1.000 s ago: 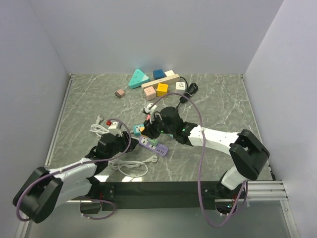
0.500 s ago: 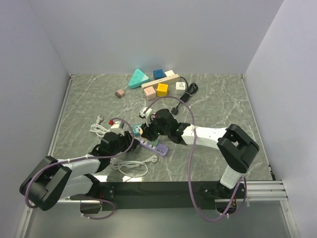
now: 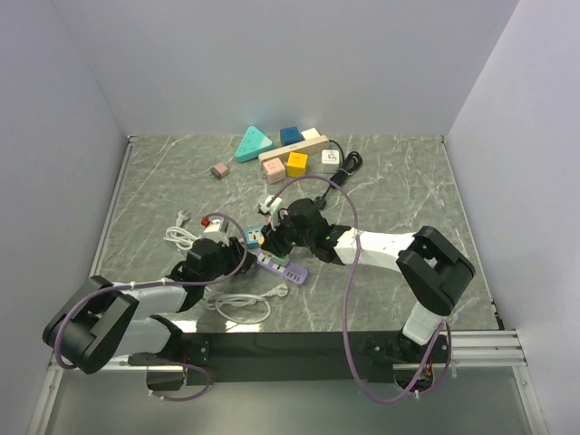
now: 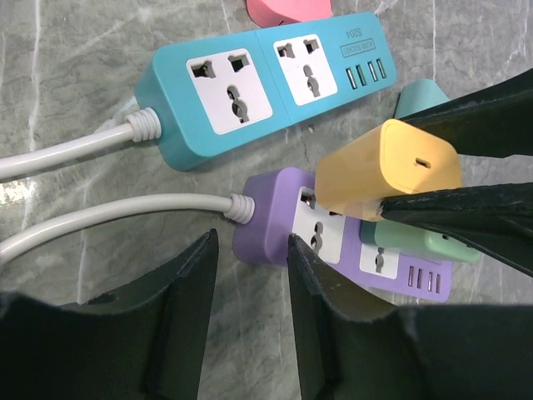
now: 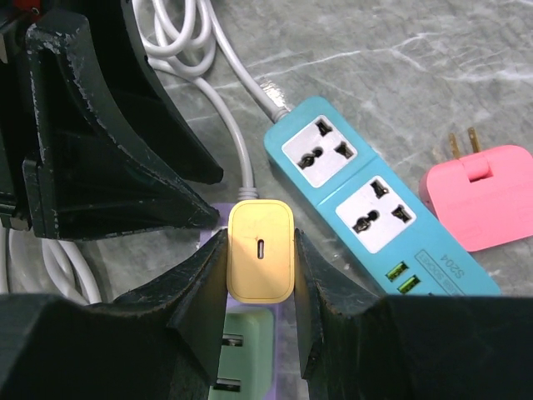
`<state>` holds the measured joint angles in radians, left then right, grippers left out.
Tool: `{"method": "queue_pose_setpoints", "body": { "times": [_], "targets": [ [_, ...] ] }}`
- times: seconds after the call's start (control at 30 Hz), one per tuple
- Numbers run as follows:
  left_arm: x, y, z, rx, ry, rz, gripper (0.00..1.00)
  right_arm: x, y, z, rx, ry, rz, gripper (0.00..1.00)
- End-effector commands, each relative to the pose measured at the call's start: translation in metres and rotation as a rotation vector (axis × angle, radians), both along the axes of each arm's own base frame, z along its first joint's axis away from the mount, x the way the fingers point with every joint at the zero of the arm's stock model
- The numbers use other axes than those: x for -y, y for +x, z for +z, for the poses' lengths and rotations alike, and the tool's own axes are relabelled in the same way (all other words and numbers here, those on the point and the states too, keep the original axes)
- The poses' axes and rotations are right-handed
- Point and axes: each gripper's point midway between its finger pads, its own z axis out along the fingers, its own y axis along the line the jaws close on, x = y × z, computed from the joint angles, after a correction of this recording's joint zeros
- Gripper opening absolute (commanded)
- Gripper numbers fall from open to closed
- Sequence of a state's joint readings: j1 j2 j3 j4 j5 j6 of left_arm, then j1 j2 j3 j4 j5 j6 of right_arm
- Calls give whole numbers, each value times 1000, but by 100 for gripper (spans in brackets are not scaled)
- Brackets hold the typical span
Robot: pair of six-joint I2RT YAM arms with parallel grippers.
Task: Insert the plug
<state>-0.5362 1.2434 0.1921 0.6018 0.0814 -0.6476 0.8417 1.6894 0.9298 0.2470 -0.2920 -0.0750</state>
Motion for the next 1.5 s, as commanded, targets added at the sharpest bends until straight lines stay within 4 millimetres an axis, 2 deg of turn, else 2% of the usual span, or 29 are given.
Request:
{"method": "queue_pose_setpoints", "body": {
  "times": [0.0,0.27,0.57,0.93,1.13,1.47],
  "targets": [
    [9,14,19,64,-36,-12,45,-2,7,10,25,56,1,0],
    [12,13,17,57,-45,-22,44,0,1,3,-6,83,26,0],
    [10,12,11,46,-35,-22,41,0,0,3,-2,97,27,0],
    [13,12,7,33,-30,-34,39,2,1,-16,-9,73,7,0],
    [13,13,9,36,-27,-36,38,11,-2,-13,12,57,-13,0],
    [16,12,1,14,-29,-51,35,20,-11,-34,7,-6,-19,0]
  ]
}}
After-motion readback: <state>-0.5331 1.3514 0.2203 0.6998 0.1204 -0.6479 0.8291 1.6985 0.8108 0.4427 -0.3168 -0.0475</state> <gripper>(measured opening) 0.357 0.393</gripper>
